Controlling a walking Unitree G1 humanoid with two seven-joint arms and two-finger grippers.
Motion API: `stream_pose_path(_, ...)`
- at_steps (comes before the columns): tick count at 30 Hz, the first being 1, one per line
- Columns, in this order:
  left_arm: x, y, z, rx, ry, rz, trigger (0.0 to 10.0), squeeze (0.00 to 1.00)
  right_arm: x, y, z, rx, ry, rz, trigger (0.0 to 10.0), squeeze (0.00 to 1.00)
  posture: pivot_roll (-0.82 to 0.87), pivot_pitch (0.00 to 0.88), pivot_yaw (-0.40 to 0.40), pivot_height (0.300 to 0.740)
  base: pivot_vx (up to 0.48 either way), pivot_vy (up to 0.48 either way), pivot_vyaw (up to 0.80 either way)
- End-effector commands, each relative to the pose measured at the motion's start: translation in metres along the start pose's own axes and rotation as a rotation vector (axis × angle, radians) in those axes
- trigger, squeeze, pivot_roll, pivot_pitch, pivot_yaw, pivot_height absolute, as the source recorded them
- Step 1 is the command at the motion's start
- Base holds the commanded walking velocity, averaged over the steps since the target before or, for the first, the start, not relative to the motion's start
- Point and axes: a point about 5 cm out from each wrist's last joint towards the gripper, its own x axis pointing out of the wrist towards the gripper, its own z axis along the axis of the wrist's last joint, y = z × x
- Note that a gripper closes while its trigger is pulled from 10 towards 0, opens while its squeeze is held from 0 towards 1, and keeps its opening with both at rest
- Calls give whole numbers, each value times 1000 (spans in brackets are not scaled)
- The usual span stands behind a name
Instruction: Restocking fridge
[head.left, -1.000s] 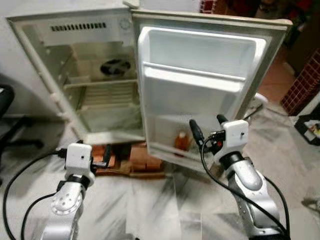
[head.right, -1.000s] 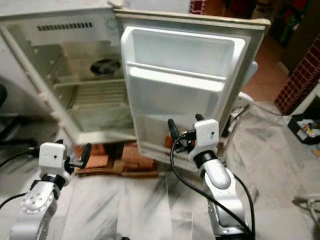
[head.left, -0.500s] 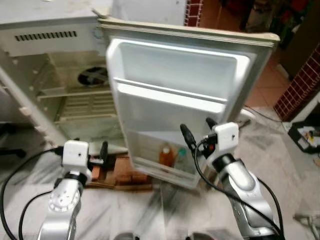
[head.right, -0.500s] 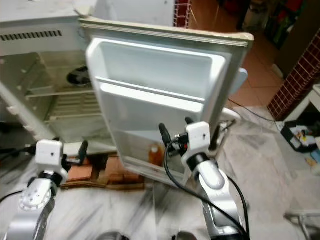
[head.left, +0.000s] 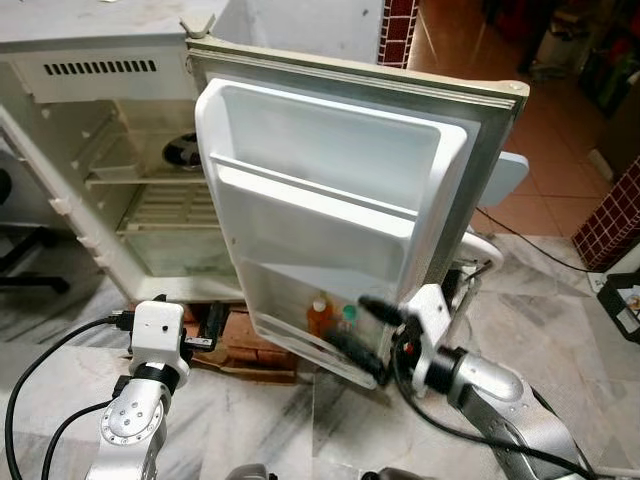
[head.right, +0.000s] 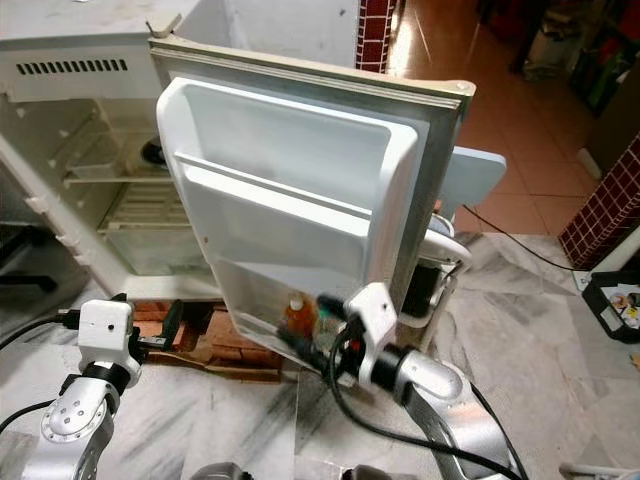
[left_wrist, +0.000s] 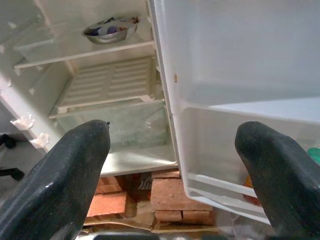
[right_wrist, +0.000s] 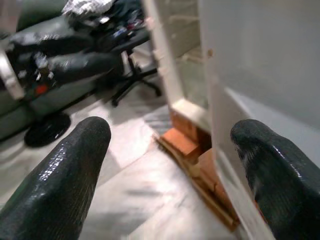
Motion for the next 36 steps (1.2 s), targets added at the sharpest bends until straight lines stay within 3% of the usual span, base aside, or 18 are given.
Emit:
stream_pose_path(1,-1,1,5,18,-20,-9,10000,0,0,-7,4,-30,-8,-19,10000,0,6,61,48,740,0,-431,0)
stream_pose_path(3,-2,1,5,18,-19,-9,10000,0,-2,-22,6,-45,-7,-87,10000,0,14,66,46,740,0,-448,0)
stream_pose_path(6,-2,1,5,19,-15,-8,10000,0,-3,-29,9,-66,-4,-121,10000,0,16,68,49,740,0,-471,0)
stream_pose_path(12,-3,3,3,28,-5,5,10000,0,-1,-37,8,-104,5,-187,10000,0,19,68,50,740,0,-157,0)
stream_pose_path(17,-9,8,0,17,7,38,10000,0,2,-41,15,-122,-52,-223,10000,0,20,70,55,740,0,0,0)
stream_pose_path(21,-31,27,-14,22,63,183,10000,0,10,-54,40,-178,-183,-379,10000,0,21,71,57,740,0,0,331)
stream_pose_path(23,-34,29,-17,23,75,205,10000,0,11,-56,44,-184,-195,-411,10000,0,29,72,59,740,0,0,456)
stream_pose_path(28,-53,31,-36,9,146,242,10000,0,29,-65,61,-147,-264,-517,10000,0,49,71,52,740,0,0,340)
stream_pose_path(32,-54,26,-37,25,150,225,10000,0,47,-65,74,-137,-306,-565,10000,0,57,66,47,740,0,0,0)
stream_pose_path(36,-52,25,-36,27,145,227,10000,0,70,-59,95,-24,-371,-537,10000,0,62,58,43,740,0,0,0)
